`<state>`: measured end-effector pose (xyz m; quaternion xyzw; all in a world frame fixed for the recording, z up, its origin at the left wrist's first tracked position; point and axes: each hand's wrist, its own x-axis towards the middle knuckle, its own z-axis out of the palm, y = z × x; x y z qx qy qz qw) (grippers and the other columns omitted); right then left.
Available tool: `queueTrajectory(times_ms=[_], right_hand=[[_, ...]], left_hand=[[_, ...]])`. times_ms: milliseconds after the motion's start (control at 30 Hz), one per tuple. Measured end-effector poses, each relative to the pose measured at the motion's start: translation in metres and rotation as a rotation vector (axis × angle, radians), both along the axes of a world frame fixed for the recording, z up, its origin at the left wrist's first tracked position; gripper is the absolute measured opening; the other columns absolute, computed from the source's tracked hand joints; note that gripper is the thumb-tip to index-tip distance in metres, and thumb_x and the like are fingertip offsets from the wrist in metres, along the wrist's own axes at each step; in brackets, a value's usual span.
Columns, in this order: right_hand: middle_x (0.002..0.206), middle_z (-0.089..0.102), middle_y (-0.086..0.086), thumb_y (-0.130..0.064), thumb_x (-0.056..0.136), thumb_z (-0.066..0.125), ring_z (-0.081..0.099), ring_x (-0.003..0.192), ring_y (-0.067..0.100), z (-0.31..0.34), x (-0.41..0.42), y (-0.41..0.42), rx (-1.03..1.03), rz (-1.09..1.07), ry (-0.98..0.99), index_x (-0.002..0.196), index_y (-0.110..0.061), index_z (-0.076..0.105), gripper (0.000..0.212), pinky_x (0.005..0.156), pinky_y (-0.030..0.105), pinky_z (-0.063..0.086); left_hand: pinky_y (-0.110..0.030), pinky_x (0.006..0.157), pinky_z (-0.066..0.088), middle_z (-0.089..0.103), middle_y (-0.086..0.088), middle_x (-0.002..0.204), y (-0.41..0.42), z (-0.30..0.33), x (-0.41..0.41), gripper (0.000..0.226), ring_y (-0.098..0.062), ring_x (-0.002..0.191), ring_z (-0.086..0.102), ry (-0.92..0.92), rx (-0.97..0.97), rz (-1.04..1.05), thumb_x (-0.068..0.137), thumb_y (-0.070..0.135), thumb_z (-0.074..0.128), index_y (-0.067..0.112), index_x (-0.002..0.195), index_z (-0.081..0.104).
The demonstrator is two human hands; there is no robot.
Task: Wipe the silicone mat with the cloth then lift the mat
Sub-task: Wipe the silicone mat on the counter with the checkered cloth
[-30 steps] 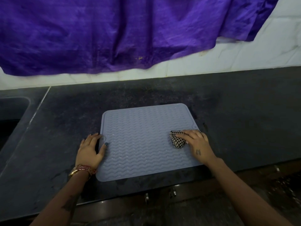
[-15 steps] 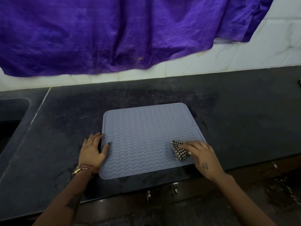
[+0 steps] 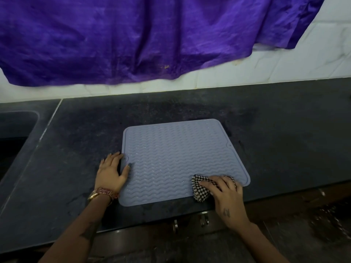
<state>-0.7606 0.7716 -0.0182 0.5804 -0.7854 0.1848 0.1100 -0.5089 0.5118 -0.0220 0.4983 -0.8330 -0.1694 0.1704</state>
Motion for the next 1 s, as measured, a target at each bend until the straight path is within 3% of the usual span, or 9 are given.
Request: queueTrajectory(times_ms=[67, 300, 433, 600, 733, 867, 1000], right_hand=[[0.11, 0.065, -0.009, -0.004, 0.064, 0.077, 0.059, 0.101, 0.021, 0.005, -0.006, -0.003, 0.012, 0.022, 0.005, 0.111, -0.037, 0.064, 0.059, 0.08, 0.045, 0.045], [0.114, 0.064, -0.007, -0.008, 0.065, 0.061, 0.05, 0.109, 0.018, -0.005, 0.027, -0.015, -0.009, 0.077, -0.011, 0.112, -0.038, 0.064, 0.055, 0.093, 0.042, 0.029], [0.113, 0.064, -0.009, -0.003, 0.064, 0.072, 0.059, 0.104, 0.019, 0.005, 0.013, -0.026, -0.019, 0.13, -0.036, 0.115, -0.037, 0.061, 0.062, 0.089, 0.044, 0.043], [0.113, 0.066, -0.007, -0.006, 0.066, 0.065, 0.06, 0.102, 0.02, -0.001, 0.027, -0.036, -0.031, 0.122, -0.033, 0.112, -0.036, 0.064, 0.055, 0.087, 0.037, 0.032], [0.112, 0.065, -0.011, -0.014, 0.074, 0.06, 0.059, 0.1, 0.015, 0.01, 0.017, -0.049, -0.015, 0.128, -0.107, 0.115, -0.037, 0.062, 0.046, 0.085, 0.033, 0.039], [0.114, 0.067, -0.003, -0.003, 0.073, 0.071, 0.062, 0.103, 0.022, 0.007, 0.018, -0.061, 0.025, 0.148, -0.158, 0.113, -0.03, 0.067, 0.048, 0.093, 0.045, 0.042], [0.111, 0.068, -0.003, -0.007, 0.077, 0.068, 0.063, 0.1, 0.021, 0.015, 0.009, -0.066, 0.022, 0.176, -0.171, 0.111, -0.03, 0.067, 0.042, 0.096, 0.051, 0.038]], left_hand=[[-0.043, 0.117, 0.012, 0.043, -0.008, 0.143, 0.0, 0.0, 0.0, 0.077, -0.028, 0.138, 0.03, -0.003, -0.007, -0.003, 0.078, 0.063, 0.025, 0.015, 0.133, 0.047], [-0.043, 0.117, 0.012, 0.043, -0.008, 0.144, 0.0, 0.001, -0.001, 0.078, -0.028, 0.138, 0.029, -0.001, -0.005, -0.001, 0.076, 0.063, 0.024, 0.015, 0.134, 0.046], [-0.043, 0.117, 0.013, 0.044, -0.008, 0.143, 0.001, 0.001, -0.001, 0.082, -0.029, 0.137, 0.03, 0.012, -0.008, -0.004, 0.075, 0.065, 0.022, 0.014, 0.133, 0.047], [-0.043, 0.117, 0.012, 0.043, -0.008, 0.144, 0.0, 0.001, -0.001, 0.081, -0.028, 0.138, 0.029, 0.012, -0.006, -0.004, 0.075, 0.065, 0.022, 0.015, 0.134, 0.047], [-0.044, 0.117, 0.013, 0.042, -0.007, 0.144, 0.0, 0.001, 0.0, 0.077, -0.028, 0.138, 0.029, 0.008, -0.007, -0.001, 0.077, 0.062, 0.025, 0.016, 0.134, 0.047], [-0.044, 0.117, 0.013, 0.042, -0.008, 0.144, 0.001, 0.001, 0.0, 0.079, -0.028, 0.138, 0.028, 0.017, -0.005, -0.001, 0.075, 0.063, 0.024, 0.015, 0.134, 0.047], [-0.044, 0.117, 0.013, 0.043, -0.007, 0.144, 0.001, 0.002, -0.001, 0.084, -0.028, 0.138, 0.028, 0.024, -0.002, 0.001, 0.073, 0.068, 0.02, 0.015, 0.134, 0.047]])
